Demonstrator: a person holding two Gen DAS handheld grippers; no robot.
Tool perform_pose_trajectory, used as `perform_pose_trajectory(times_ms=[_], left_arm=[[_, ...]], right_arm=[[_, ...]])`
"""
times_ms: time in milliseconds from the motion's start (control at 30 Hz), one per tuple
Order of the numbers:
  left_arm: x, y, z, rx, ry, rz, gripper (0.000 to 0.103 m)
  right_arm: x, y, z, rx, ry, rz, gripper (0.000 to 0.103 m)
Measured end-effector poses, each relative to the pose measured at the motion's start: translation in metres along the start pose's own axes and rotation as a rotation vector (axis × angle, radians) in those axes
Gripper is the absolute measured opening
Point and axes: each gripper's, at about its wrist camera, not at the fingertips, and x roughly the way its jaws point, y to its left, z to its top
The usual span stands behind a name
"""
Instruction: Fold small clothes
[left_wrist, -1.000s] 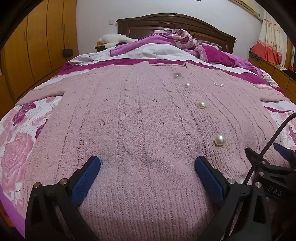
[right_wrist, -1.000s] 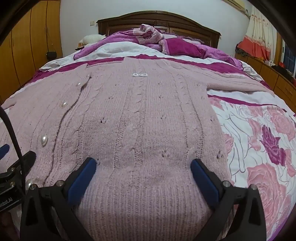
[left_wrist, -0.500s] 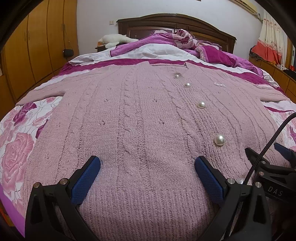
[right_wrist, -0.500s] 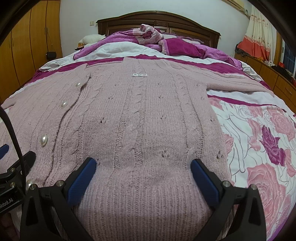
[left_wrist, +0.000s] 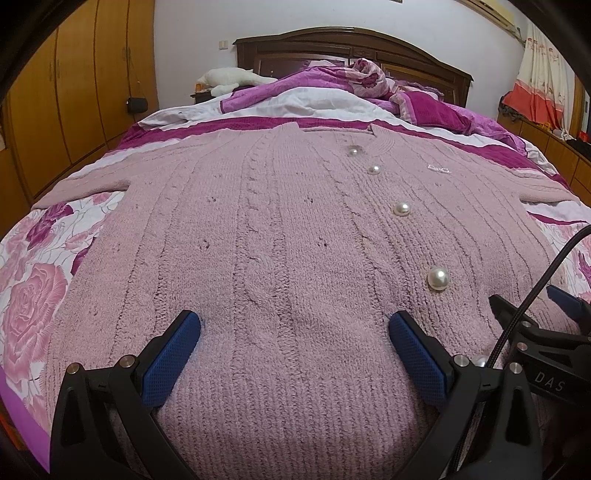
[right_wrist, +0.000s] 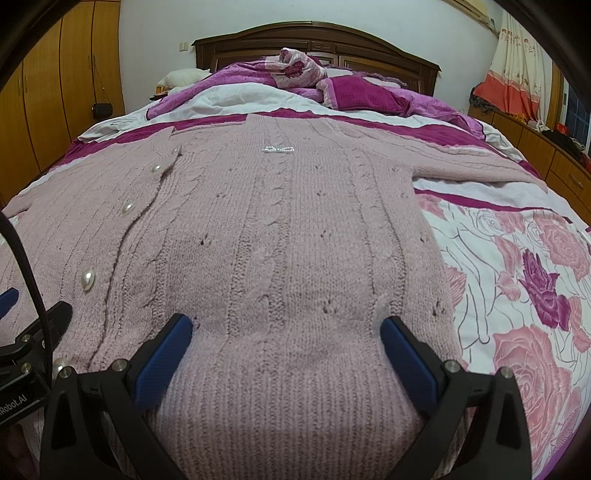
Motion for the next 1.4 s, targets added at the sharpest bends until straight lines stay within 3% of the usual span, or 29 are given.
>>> perform_pose_trajectory(times_ms=[1100,1400], left_arm=[[0.000,0.002,0.000,-0.001,-0.006,-0.001,0.085],[-0.003,0.009,0.007,-0.009,-0.006,-0.036,0.085]], right_arm=[[0.000,0.001,0.000,-0.001,-0.001,-0.002,0.103],[-0.025,0.001,-0.005,-0.001,-0.029,-0.027,0.103]])
